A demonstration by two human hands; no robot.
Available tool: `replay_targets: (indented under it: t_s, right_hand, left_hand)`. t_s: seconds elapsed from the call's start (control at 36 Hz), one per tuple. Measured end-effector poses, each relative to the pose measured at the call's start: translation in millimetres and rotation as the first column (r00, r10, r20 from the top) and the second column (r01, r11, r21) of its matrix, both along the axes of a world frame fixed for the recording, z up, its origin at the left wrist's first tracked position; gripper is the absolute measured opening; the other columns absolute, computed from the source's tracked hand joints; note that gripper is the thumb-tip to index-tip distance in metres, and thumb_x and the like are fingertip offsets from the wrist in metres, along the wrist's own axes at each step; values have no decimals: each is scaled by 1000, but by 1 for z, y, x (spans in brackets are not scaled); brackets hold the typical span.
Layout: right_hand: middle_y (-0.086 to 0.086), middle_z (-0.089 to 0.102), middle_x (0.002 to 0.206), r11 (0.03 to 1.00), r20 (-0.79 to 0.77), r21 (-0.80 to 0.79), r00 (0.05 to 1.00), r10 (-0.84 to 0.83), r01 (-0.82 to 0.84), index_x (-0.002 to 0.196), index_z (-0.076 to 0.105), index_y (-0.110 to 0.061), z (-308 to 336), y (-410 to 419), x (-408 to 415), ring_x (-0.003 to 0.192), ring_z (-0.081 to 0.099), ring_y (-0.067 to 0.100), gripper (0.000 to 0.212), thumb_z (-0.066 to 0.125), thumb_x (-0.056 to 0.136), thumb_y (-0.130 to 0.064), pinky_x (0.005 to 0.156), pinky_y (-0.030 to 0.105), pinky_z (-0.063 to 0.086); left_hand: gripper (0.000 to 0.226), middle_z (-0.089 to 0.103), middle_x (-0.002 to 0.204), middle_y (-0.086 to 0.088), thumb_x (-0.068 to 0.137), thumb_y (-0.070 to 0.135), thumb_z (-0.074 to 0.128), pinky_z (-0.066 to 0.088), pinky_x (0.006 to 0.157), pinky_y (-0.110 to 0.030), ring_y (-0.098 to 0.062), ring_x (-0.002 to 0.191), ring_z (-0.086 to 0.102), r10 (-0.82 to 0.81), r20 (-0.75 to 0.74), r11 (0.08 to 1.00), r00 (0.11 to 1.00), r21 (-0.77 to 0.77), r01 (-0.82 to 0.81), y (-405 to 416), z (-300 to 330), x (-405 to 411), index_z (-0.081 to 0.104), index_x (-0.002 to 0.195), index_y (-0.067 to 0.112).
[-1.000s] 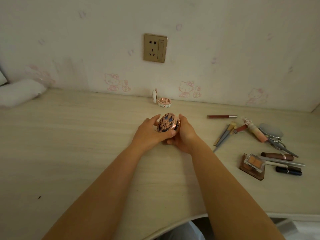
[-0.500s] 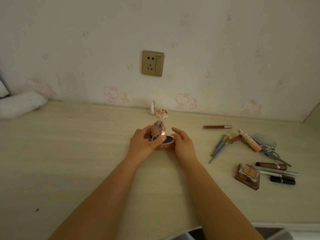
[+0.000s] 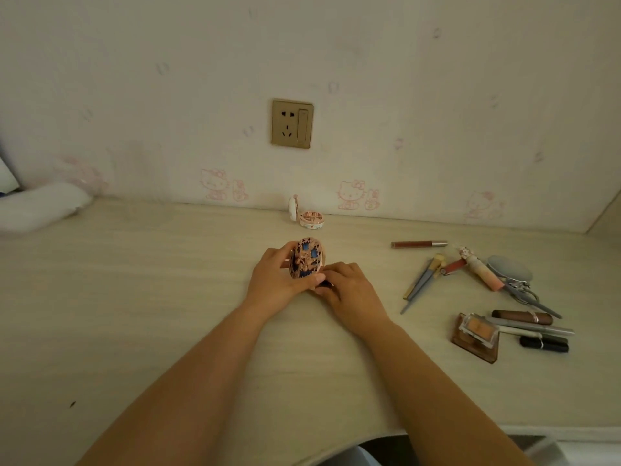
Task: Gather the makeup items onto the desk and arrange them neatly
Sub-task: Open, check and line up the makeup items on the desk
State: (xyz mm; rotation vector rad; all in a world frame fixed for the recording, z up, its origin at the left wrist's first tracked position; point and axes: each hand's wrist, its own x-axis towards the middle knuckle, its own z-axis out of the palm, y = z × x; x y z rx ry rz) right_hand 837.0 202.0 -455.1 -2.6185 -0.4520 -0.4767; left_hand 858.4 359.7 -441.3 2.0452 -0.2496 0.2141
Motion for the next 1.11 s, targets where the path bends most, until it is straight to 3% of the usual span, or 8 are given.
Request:
replay_targets:
  t_s: [0.36, 0.56, 0.67, 0.83, 0.94, 1.03, 1.11]
  right_hand:
    - [-2, 60, 117, 991, -6, 8, 991, -133, 133, 119, 64, -20, -4, -4, 1, 108, 45, 19, 37, 60, 88, -40, 88, 25, 38]
    - [-2, 58, 123, 992, -36, -13, 992, -123, 122, 124, 61, -20, -3, -6, 0, 111, 43, 19, 36, 55, 92, -35, 93, 28, 39]
    - [-2, 55, 126, 993, -65, -16, 991, -119, 118, 127, 58, -21, -4, -6, 1, 113, 41, 19, 34, 53, 93, -26, 96, 27, 36]
    - [-1, 53, 128, 988, -72, -52, 986, -152, 148, 129, 56, -20, -4, -5, 7, 116, 40, 20, 35, 49, 95, -21, 99, 29, 36]
    - [-1, 53, 129, 980, -76, -62, 978, -192, 187, 130, 56, -21, -4, -7, 16, 117, 40, 21, 35, 48, 96, -22, 99, 31, 37]
    - [-1, 53, 128, 974, -83, -42, 971, -225, 223, 130, 56, -21, -3, -9, 24, 117, 39, 19, 35, 47, 96, -23, 98, 30, 37]
    - [-2, 53, 128, 967, -89, -41, 963, -253, 250, 130, 56, -22, -3, -13, 33, 118, 39, 19, 35, 46, 96, -24, 98, 29, 37]
  left_hand:
    - [80, 56, 118, 10, 63, 28, 85, 42, 82, -16, -3, 97, 57, -88, -123, 995, 988, 41, 94, 10, 1, 9, 45, 132, 26]
    - [79, 56, 119, 11, 66, 27, 84, 44, 96, -25, -6, 107, 57, -130, -166, 989, 977, 43, 139, 16, 3, 11, 44, 133, 27]
    - [81, 53, 124, 13, 67, 30, 83, 42, 93, -23, -6, 109, 55, -149, -184, 985, 972, 54, 161, 20, 5, 11, 41, 137, 28]
    - [86, 51, 123, 16, 76, 24, 76, 40, 83, -13, 1, 98, 58, -181, -214, 983, 960, -2, 185, 17, 6, 13, 26, 145, 34]
    - [70, 59, 122, 7, 80, 26, 72, 36, 93, -15, -1, 103, 57, -127, -163, 988, 978, 67, 139, 6, 3, 18, 38, 141, 27]
    - [47, 66, 118, 5, 84, 27, 67, 35, 90, -13, -6, 110, 59, -56, -107, 989, 993, 127, 70, -5, 0, 23, 55, 129, 24]
    - [38, 69, 112, 3, 86, 27, 65, 38, 87, -13, -9, 107, 61, 1, -68, 991, 998, 135, 8, -17, -2, 29, 60, 124, 22]
